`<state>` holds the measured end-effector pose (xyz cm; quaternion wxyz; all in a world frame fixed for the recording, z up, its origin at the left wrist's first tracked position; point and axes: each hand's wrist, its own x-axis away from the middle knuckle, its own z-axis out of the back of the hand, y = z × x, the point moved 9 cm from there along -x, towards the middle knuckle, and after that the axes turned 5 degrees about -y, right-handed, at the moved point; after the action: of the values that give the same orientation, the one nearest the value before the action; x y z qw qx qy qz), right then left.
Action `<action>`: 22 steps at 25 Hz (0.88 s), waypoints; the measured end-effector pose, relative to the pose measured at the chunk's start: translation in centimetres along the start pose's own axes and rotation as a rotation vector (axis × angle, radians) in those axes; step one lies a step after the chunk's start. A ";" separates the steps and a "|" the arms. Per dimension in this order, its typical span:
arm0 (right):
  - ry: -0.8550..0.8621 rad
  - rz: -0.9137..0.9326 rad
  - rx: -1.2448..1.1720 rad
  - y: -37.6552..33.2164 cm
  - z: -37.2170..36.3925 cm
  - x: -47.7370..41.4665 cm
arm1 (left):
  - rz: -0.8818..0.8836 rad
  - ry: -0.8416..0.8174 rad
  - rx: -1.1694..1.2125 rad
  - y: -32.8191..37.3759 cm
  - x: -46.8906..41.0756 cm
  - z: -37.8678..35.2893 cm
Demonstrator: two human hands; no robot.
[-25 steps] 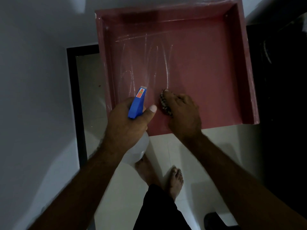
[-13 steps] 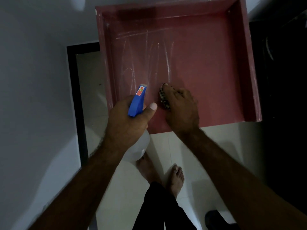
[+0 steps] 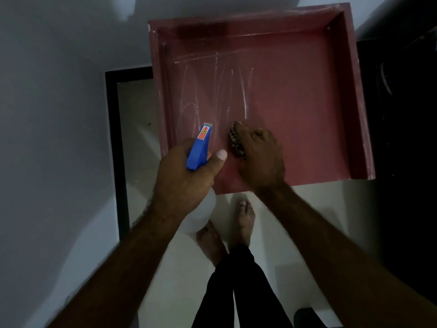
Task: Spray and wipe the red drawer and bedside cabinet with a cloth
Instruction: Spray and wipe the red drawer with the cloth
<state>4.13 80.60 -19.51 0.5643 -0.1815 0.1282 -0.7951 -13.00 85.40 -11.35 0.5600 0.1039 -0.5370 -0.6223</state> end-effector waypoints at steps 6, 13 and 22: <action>0.031 -0.117 -0.031 1.7 0.4 -0.4 | 0.007 0.007 0.023 -0.4 0.0 0.1; 0.002 0.021 0.008 1.9 0.5 -0.7 | 0.056 -0.015 0.075 -0.1 0.0 -0.6; -0.064 0.150 0.030 -0.9 -0.6 -1.0 | 0.101 0.018 0.099 0.8 -1.1 -0.7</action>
<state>3.35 81.85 -19.84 0.6286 -0.1882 0.1115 -0.7463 -11.62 86.09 -11.58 0.5895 0.1099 -0.5667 -0.5650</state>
